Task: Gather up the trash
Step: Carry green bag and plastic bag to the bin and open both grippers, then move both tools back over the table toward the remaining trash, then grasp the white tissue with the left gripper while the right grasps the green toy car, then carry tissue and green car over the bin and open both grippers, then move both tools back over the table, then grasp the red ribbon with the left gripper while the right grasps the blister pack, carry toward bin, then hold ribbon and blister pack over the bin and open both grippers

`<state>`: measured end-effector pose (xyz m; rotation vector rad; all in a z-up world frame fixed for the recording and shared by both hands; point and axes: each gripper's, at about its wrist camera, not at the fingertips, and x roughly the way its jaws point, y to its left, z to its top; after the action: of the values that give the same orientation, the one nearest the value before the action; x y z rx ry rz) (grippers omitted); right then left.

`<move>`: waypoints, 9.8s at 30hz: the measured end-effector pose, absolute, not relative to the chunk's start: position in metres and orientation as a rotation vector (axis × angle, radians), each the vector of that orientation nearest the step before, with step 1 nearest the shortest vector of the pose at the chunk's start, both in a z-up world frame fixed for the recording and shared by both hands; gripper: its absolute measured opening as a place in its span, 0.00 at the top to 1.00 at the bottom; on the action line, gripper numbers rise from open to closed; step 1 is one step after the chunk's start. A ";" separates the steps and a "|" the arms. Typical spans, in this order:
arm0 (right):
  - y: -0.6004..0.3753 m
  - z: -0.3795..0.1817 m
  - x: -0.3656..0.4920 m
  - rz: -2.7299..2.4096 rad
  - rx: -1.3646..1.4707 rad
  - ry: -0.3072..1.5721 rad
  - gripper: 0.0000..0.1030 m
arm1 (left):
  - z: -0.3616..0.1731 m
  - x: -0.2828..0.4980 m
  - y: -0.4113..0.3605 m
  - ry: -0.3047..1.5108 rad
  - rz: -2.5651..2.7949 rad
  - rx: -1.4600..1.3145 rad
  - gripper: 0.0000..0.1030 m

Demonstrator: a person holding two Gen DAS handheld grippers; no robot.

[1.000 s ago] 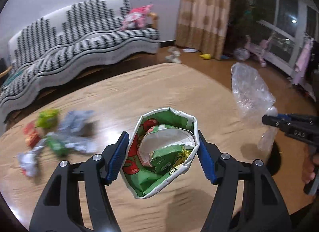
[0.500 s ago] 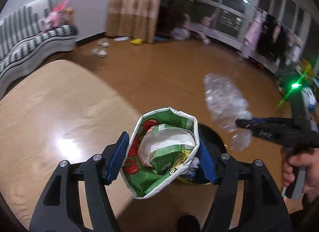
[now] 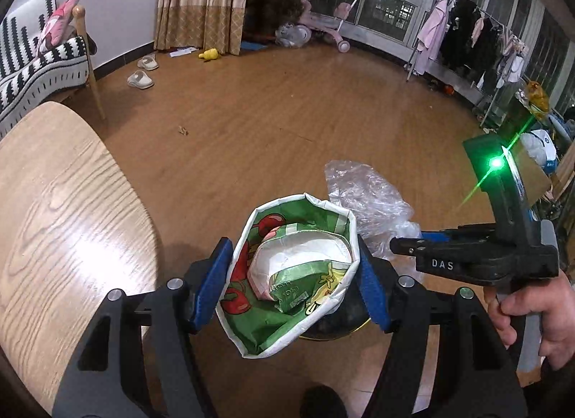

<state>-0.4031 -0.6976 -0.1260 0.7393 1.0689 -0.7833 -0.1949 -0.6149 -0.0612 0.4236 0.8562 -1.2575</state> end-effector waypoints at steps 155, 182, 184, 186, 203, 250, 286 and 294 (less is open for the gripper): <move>-0.676 -0.089 -0.366 -0.747 0.681 1.032 0.69 | -0.048 -0.174 -0.589 0.866 -1.222 0.403 0.74; -0.691 -0.071 -0.426 -0.902 0.724 0.925 0.31 | -0.117 -0.215 -0.661 1.021 -1.354 0.422 0.44; -0.692 -0.069 -0.428 -0.903 0.727 0.918 0.31 | -0.116 -0.217 -0.659 1.005 -1.360 0.418 0.30; -0.692 -0.068 -0.427 -0.903 0.724 0.914 0.31 | -0.114 -0.218 -0.658 0.999 -1.368 0.420 0.24; -0.617 -0.015 -0.290 -0.700 0.582 0.799 0.31 | 0.001 -0.114 -0.509 0.801 -1.160 0.282 0.10; -0.193 -0.052 0.171 0.099 0.052 0.950 0.67 | -0.048 0.191 -0.028 0.913 -0.204 0.084 0.67; -0.584 -0.015 -0.236 -0.636 0.443 0.841 0.69 | 0.011 -0.074 -0.461 0.799 -0.991 0.255 0.67; -0.650 -0.050 -0.326 -0.764 0.597 0.921 0.68 | -0.015 -0.145 -0.542 0.807 -1.168 0.342 0.67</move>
<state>-0.3256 -0.6504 -0.0499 0.5968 0.9212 -0.7642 -0.1446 -0.5417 -0.0155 0.3422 0.8066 -1.1681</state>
